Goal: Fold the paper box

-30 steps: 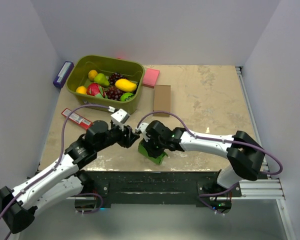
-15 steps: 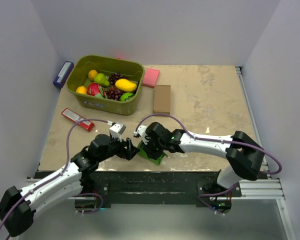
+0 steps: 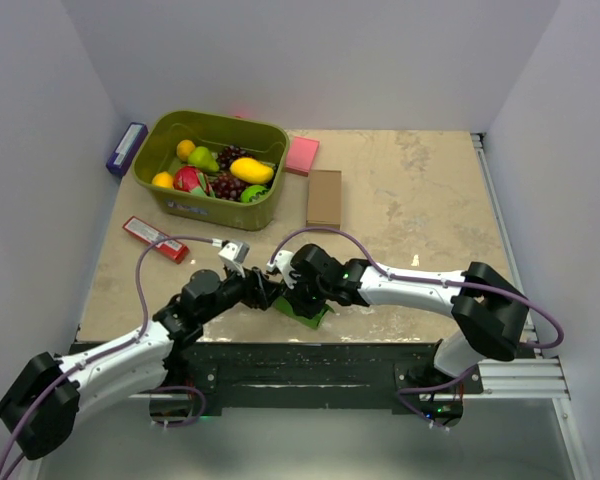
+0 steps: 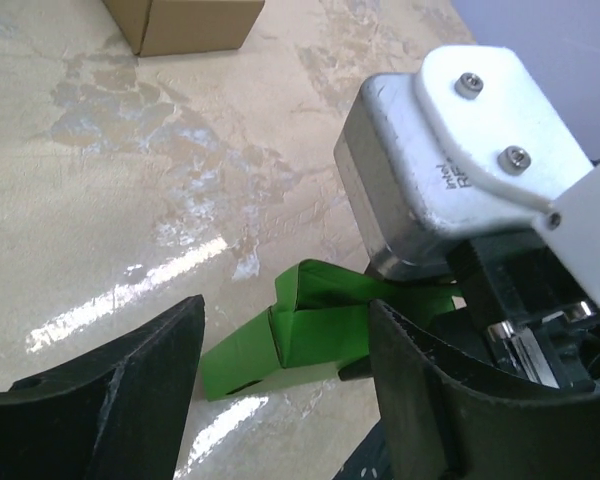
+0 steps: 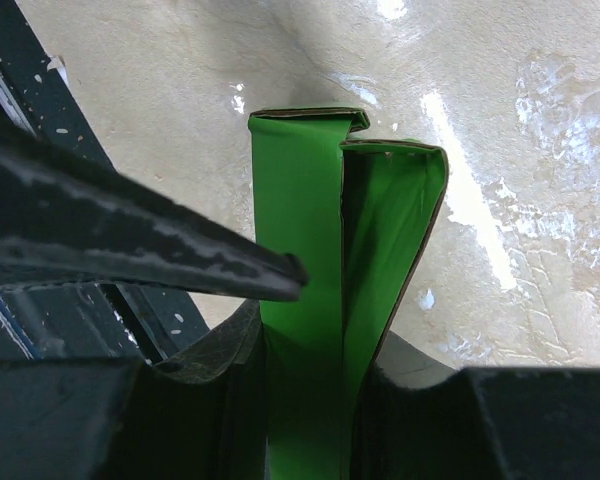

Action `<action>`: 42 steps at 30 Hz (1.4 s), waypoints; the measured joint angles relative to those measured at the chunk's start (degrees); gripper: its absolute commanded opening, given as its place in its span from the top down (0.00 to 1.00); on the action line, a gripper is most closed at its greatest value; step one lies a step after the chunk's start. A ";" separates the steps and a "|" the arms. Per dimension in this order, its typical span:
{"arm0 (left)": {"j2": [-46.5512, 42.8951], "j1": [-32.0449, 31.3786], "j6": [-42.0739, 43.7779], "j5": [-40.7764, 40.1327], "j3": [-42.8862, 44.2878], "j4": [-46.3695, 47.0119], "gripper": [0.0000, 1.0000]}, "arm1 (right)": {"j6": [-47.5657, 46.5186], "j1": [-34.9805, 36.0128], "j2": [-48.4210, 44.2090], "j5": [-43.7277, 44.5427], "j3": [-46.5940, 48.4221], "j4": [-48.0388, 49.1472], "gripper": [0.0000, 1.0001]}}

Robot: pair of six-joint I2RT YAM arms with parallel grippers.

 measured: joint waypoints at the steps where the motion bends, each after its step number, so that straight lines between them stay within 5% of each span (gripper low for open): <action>1: 0.63 0.00 -0.11 0.00 -0.15 1.18 0.32 | 0.00 0.00 0.00 0.00 0.00 0.00 1.00; 11: 7.23 0.00 -1.27 1.31 -5.46 13.42 0.49 | 0.26 0.00 0.11 0.07 0.00 0.00 1.00; 14: 7.72 -0.02 -1.42 1.53 -6.80 16.59 0.55 | 0.31 0.00 0.11 0.26 0.00 0.02 0.82; 15: 8.13 -0.04 -1.44 1.64 -7.08 17.68 0.60 | 0.52 0.00 0.11 0.48 0.00 0.02 0.66; 18: 9.88 -0.09 -1.38 1.99 -7.26 20.35 0.62 | 2.36 0.04 0.11 2.45 0.00 -0.07 0.45; 21: 10.75 -0.07 -1.16 1.75 -7.63 20.50 0.64 | 5.77 0.04 -0.15 5.18 0.02 -1.53 0.38; 31: 11.06 -0.42 -1.16 1.46 -8.33 20.98 0.64 | 16.65 0.02 -9.46 10.64 -0.24 -8.33 0.36; 42: 9.70 -0.83 -1.14 1.49 -8.33 20.26 0.59 | 18.36 1.70 -9.14 10.69 -1.38 -8.41 0.35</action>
